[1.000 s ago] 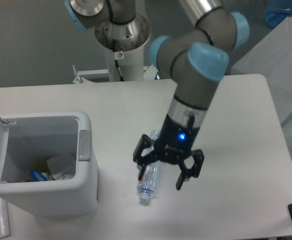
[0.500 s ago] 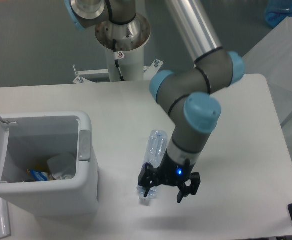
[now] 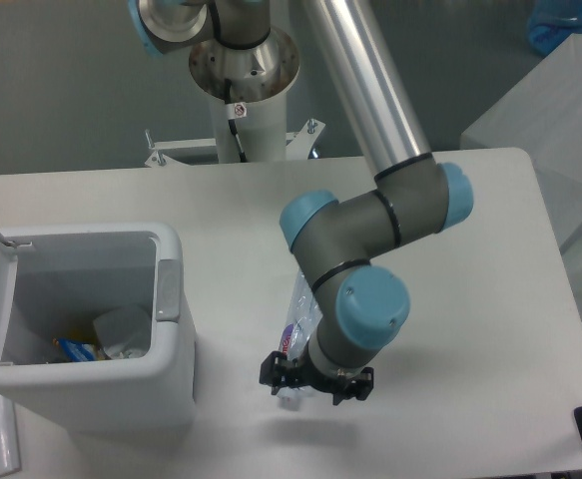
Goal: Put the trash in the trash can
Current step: 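Move the open gripper over the clear water bottle, then lower the gripper and close it around the bottle's middle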
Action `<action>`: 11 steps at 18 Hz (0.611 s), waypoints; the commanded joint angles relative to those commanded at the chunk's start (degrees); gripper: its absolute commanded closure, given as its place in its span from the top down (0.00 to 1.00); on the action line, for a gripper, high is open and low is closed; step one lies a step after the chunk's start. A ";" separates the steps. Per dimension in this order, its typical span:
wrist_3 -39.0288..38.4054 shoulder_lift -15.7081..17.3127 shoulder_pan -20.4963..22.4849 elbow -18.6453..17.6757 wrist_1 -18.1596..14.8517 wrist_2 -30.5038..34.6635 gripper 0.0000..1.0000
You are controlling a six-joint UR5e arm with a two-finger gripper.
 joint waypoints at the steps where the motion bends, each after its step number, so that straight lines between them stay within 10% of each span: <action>1: 0.00 -0.44 -0.09 -0.09 -0.96 0.09 1.00; 6: 0.00 -1.67 -0.71 0.00 -1.85 2.81 1.00; 11: 0.00 -1.58 -0.71 0.09 -1.77 2.99 0.46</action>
